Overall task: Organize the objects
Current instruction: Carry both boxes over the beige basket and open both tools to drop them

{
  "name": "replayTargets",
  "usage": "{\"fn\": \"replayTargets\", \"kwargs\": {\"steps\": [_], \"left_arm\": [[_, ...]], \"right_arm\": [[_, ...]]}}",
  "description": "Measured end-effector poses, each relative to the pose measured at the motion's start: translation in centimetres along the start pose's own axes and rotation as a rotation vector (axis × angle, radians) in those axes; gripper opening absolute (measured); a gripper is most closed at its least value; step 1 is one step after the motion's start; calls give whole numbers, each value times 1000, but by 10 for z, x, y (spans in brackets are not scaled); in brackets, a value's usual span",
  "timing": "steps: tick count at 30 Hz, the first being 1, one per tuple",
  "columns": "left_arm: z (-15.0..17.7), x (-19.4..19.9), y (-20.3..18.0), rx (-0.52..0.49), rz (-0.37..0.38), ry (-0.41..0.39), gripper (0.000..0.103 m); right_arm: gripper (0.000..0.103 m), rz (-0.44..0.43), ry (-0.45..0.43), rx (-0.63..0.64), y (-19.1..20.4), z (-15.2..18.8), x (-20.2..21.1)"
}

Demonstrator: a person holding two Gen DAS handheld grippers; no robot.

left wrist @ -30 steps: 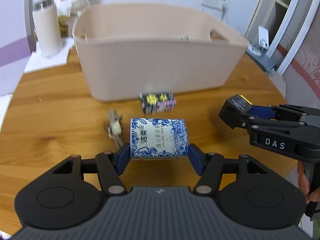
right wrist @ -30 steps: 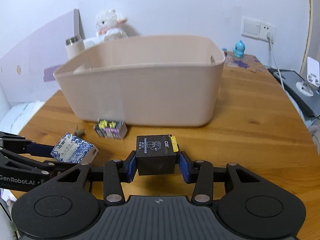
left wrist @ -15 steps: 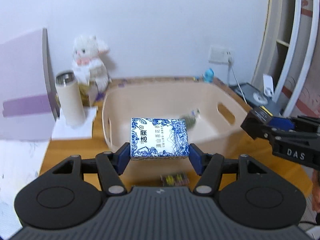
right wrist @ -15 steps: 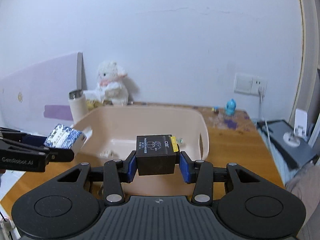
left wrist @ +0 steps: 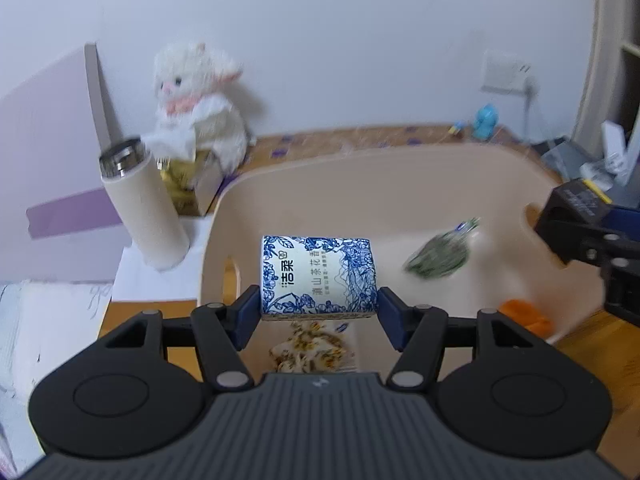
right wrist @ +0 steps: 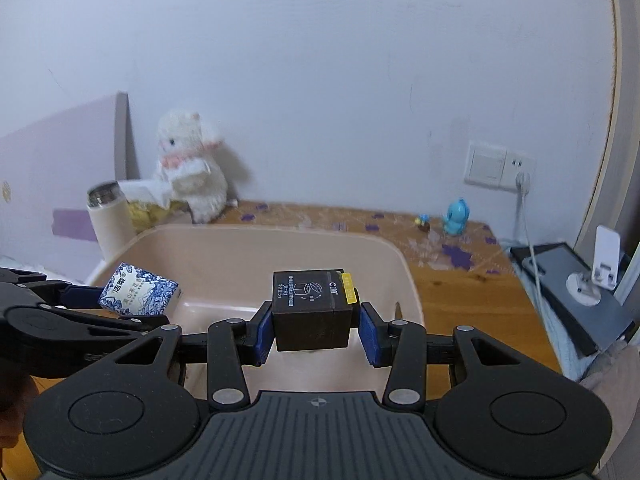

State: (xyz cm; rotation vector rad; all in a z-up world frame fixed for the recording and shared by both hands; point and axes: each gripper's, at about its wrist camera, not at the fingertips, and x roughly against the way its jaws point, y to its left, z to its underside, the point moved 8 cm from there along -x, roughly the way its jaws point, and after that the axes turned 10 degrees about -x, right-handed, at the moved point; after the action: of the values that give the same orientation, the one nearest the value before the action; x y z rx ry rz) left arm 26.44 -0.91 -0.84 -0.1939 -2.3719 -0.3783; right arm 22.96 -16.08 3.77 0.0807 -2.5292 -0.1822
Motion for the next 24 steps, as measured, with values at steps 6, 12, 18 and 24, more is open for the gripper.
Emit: {"fn": "replayTargets", "kwargs": {"steps": [6,12,18,24], "left_arm": [[12,-23,-4,-45,-31,64,64],[7,-16,-5,-35,-5,47,65],[-1,11,-1,-33,-18,-17,82],[-5,48,5,-38,-36,-79,90]], "right_arm": [[41,29,110,-31,-7,23,-39],[49,60,135,-33,-16,33,-51],[74,45,56,-47,-19,21,-26],[94,11,4,-46,-19,9,10]]}}
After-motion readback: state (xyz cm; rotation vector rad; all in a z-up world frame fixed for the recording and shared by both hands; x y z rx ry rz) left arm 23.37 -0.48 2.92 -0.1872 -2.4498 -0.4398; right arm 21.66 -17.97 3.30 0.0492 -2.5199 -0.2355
